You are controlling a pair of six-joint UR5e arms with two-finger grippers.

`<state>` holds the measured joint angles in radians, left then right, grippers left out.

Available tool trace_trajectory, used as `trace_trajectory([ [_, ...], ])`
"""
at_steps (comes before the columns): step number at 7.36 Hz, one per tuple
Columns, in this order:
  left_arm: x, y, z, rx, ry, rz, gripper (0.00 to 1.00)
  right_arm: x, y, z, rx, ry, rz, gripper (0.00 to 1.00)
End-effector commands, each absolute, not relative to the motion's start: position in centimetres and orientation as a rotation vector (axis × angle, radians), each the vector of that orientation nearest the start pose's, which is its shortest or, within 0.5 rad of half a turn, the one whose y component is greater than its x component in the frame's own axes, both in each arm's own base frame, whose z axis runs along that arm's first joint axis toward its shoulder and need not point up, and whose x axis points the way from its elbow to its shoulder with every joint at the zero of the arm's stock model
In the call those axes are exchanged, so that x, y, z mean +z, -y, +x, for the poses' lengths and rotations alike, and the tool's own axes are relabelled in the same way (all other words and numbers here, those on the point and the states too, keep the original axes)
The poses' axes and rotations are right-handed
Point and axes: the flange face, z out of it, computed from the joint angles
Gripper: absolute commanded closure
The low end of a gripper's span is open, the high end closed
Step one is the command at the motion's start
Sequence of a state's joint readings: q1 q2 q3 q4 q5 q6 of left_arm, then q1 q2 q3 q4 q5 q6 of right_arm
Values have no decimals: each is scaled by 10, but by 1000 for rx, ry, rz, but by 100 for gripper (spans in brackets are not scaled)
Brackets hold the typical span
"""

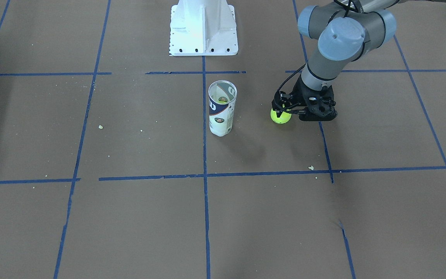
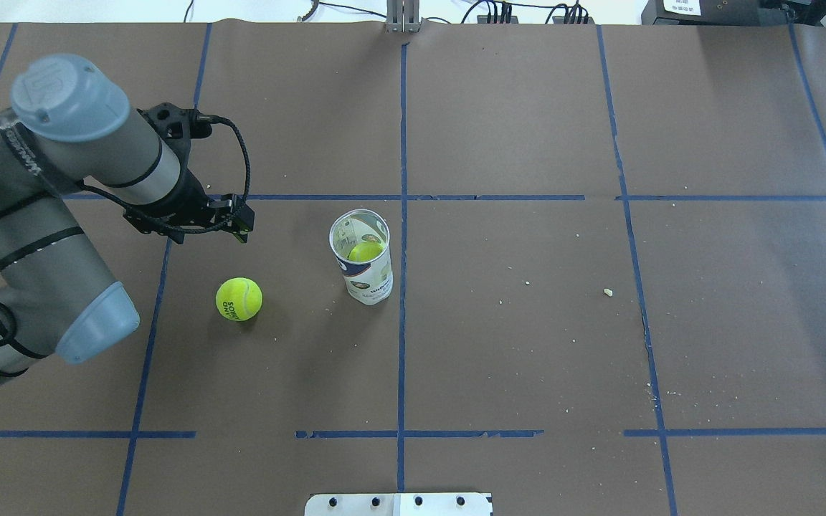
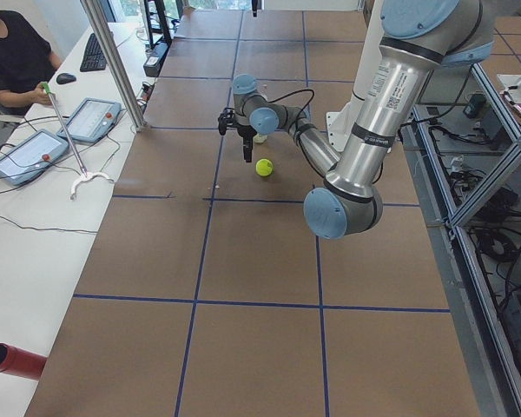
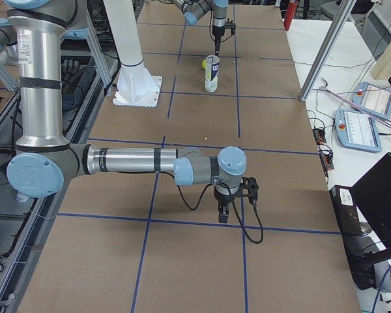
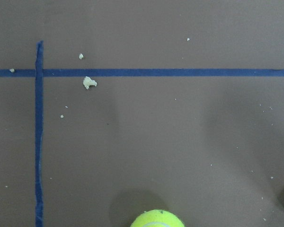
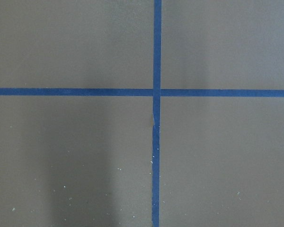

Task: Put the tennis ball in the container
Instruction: 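Move the left gripper down over the yellow-green tennis ball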

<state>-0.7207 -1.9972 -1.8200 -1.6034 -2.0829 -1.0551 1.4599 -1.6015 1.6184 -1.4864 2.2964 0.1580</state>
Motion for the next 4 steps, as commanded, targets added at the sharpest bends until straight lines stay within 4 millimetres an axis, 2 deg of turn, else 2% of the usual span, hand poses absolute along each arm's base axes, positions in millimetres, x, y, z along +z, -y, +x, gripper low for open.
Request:
trace_trajectory([
  [1, 323, 453, 423, -14, -822, -25, 0, 645, 490, 13, 9, 731, -1, 0],
  [3, 336, 442, 444, -9, -827, -35, 0, 645, 490, 13, 7, 731, -2, 0],
  [4, 340, 439, 447, -4, -835, -35, 0, 645, 490, 13, 9, 731, -1, 0],
])
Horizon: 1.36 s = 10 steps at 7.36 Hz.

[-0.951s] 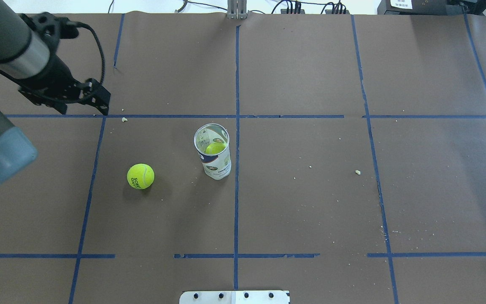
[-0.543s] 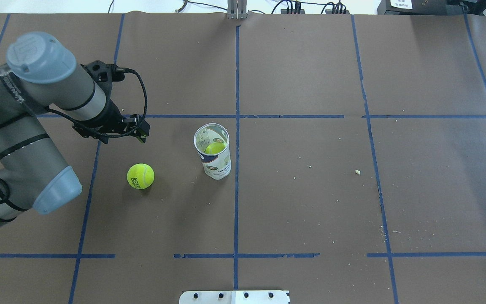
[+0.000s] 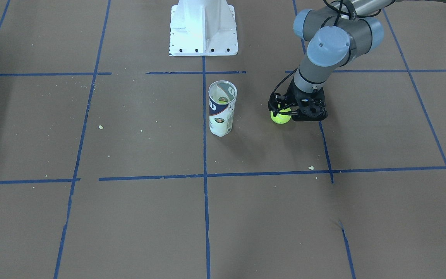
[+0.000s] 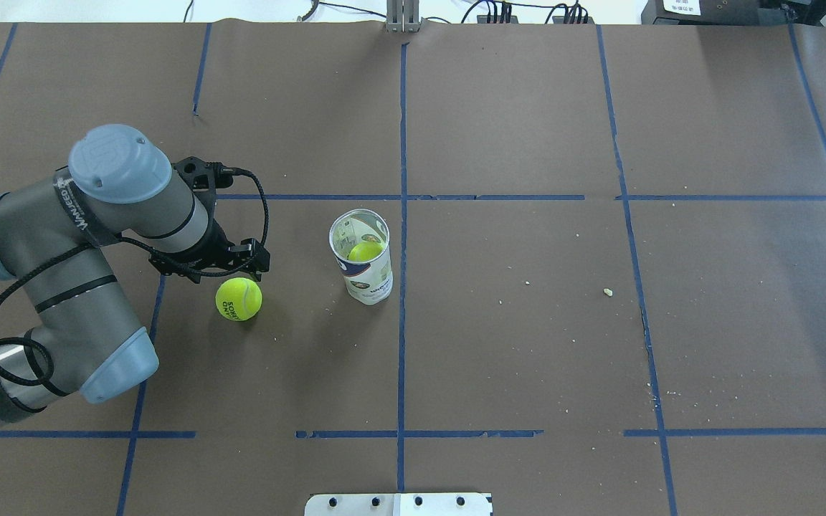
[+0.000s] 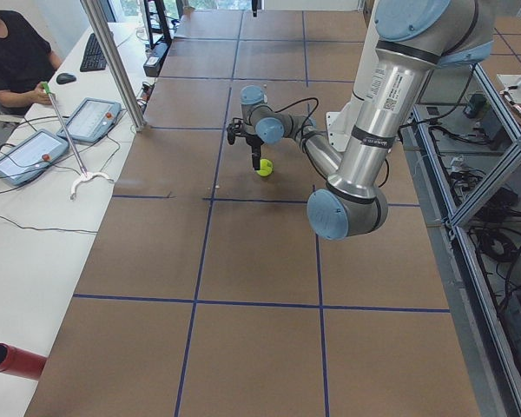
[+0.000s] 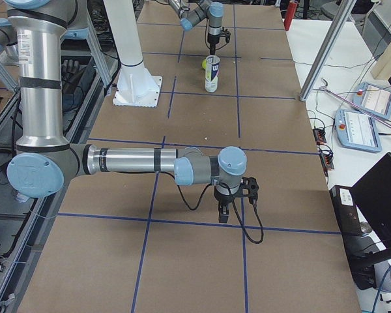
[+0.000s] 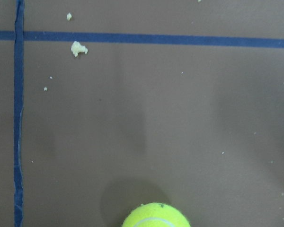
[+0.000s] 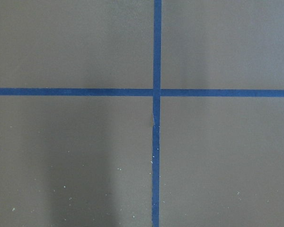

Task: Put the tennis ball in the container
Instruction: 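Move the left gripper down over the yellow-green tennis ball, then close the left gripper on the tennis ball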

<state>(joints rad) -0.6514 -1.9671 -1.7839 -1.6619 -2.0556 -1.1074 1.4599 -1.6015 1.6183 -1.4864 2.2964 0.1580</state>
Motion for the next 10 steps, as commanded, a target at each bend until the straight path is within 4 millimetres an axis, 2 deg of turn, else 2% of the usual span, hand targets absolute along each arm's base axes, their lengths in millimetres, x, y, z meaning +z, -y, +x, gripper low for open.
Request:
trace_trajectory([
  [1, 340, 435, 451, -8, -837, -44, 0, 645, 490, 13, 9, 731, -1, 0],
  [2, 344, 430, 458, 1, -829, -53, 0, 645, 490, 13, 9, 731, -1, 0],
  [5, 355, 433, 466, 4, -834, -52, 0, 645, 490, 13, 9, 731, -1, 0],
  [6, 353, 433, 465, -1, -838, -53, 11, 645, 490, 13, 9, 731, -1, 0],
  [8, 345, 431, 462, -8, -852, -50, 83, 645, 490, 13, 9, 731, -1, 0],
  [9, 316, 426, 438, -2, -891, -17, 100, 645, 490, 13, 9, 731, -1, 0],
  [10, 289, 417, 398, -27, -871, -16, 100, 645, 490, 13, 9, 731, -1, 0],
])
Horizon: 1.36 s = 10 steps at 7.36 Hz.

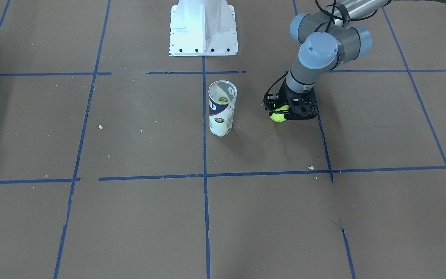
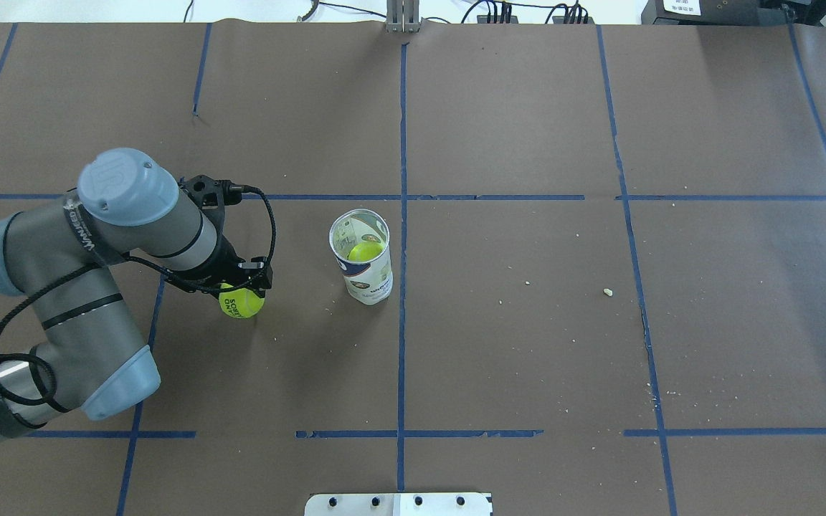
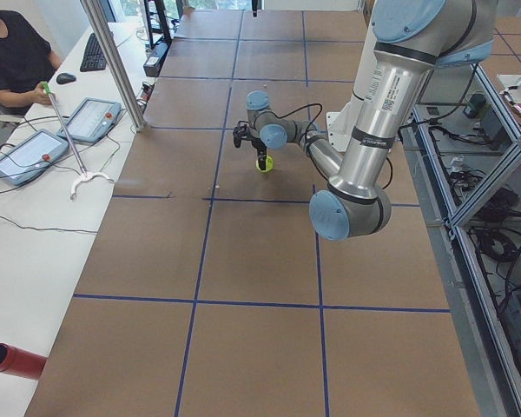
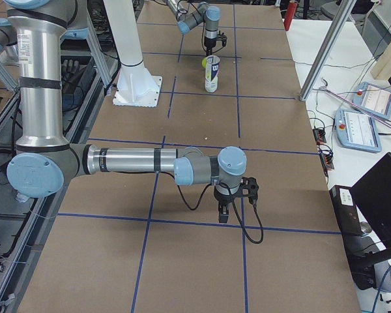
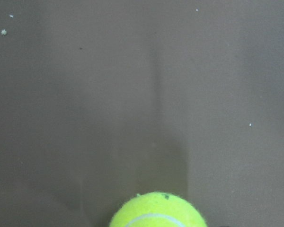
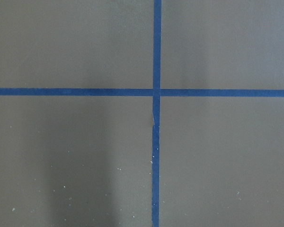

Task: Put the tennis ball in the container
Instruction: 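Close the left gripper on the tennis ball, then lift the ball with the left gripper and carry it above the clear cup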

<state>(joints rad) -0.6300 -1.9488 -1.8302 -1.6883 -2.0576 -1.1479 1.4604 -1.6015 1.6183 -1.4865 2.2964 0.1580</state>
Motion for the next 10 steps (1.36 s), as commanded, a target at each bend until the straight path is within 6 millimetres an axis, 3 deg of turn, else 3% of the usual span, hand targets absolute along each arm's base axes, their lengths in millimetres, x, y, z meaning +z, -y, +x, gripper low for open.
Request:
trace_trajectory([
  [1, 256, 429, 348, -52, -819, 5, 100, 645, 490, 13, 9, 731, -1, 0],
  [2, 201, 434, 309, -48, -796, 28, 100, 645, 490, 13, 9, 731, -1, 0],
  [4, 128, 430, 289, -60, -857, -49, 100, 645, 490, 13, 9, 731, -1, 0],
  [5, 99, 432, 295, -136, -894, -88, 100, 645, 490, 13, 9, 731, -1, 0],
  [6, 66, 451, 317, -221, -903, -130, 100, 645, 490, 13, 9, 731, -1, 0],
  [7, 43, 458, 346, -210, -897, -155, 100, 645, 490, 13, 9, 731, -1, 0],
  [8, 39, 455, 377, -196, -908, -169, 100, 645, 490, 13, 9, 731, -1, 0],
  [10, 47, 471, 405, -212, -923, -181, 100, 645, 490, 13, 9, 731, -1, 0],
])
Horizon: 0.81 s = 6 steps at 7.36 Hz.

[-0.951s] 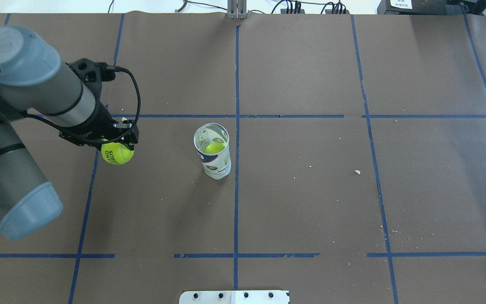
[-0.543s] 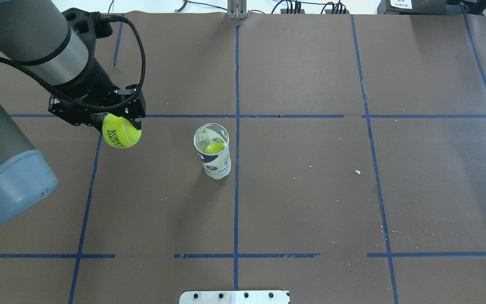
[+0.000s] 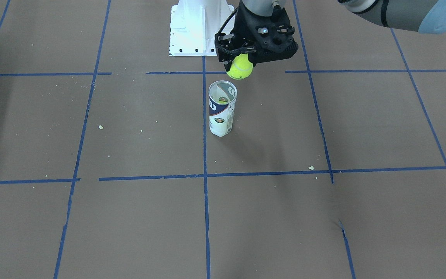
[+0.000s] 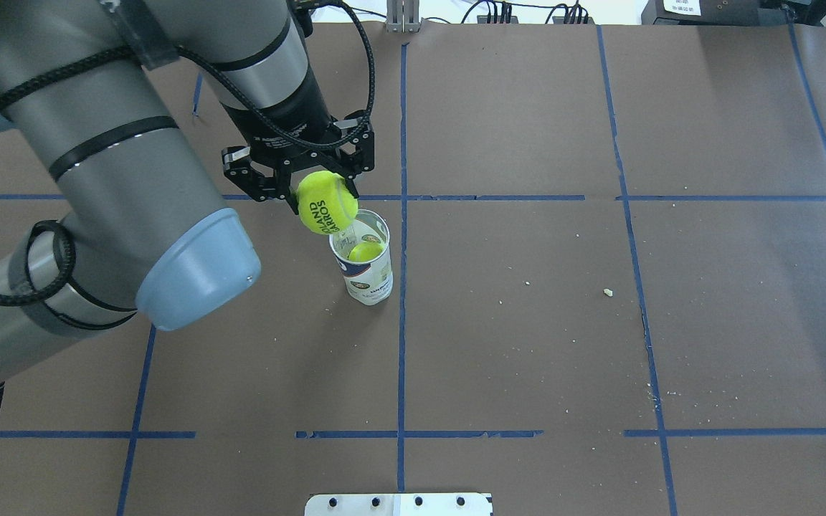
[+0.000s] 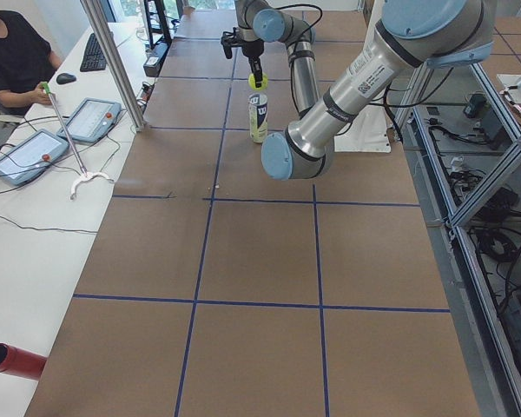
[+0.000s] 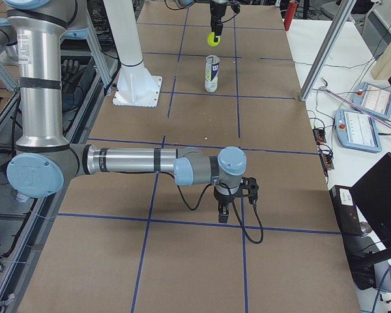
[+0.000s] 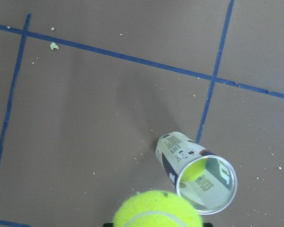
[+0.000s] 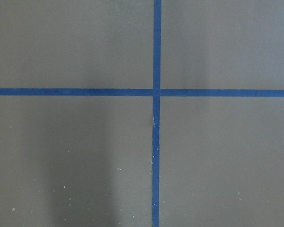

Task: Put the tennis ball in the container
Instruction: 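Lift the ball with the left gripper and carry it above the clear cup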

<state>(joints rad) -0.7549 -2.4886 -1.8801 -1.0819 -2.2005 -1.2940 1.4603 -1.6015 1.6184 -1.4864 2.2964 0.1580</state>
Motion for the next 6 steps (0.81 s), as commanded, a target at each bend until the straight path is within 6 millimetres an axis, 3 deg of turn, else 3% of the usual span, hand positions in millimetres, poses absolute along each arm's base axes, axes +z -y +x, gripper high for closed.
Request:
trace_trajectory([
  [1, 50, 469, 414, -204, -914, -187, 100, 645, 490, 13, 9, 731, -1, 0],
  [3, 60, 478, 432, -194, -921, -183, 100, 645, 490, 13, 9, 731, -1, 0],
  [5, 62, 478, 431, -192, -921, -183, 100, 645, 490, 13, 9, 731, -1, 0],
  [6, 65, 478, 431, -187, -919, -180, 66, 645, 490, 13, 9, 731, -1, 0],
])
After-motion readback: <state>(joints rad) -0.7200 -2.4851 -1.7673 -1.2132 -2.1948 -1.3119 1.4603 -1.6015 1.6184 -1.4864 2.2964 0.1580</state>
